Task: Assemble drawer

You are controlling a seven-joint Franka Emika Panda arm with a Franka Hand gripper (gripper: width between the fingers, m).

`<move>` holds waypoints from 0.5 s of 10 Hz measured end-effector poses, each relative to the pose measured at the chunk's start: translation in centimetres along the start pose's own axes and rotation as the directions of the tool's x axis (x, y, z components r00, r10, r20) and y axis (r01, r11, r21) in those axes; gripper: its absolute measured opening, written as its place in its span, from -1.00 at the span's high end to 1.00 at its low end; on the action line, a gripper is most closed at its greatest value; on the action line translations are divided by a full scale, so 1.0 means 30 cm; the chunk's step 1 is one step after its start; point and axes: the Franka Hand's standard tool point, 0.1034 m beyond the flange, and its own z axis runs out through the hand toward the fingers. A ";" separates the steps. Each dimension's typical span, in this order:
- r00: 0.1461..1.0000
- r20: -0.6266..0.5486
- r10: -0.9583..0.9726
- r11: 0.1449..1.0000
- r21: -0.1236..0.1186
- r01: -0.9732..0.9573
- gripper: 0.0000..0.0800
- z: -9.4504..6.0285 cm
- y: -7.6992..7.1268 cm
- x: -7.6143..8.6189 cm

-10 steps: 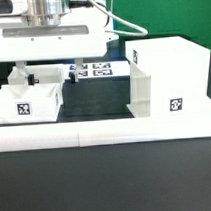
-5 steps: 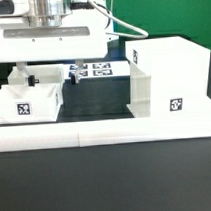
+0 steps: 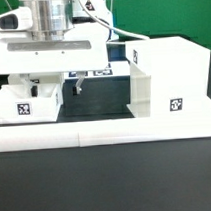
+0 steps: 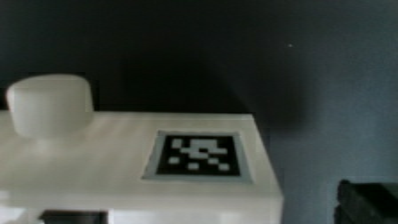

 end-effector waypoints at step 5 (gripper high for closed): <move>1.000 0.008 -0.008 1.000 -0.003 0.008 -0.62 0.031 0.000 0.002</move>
Offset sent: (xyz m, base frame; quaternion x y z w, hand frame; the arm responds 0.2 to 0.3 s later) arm 0.0142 0.0078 -0.0139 0.0219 0.0078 -0.0102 0.9997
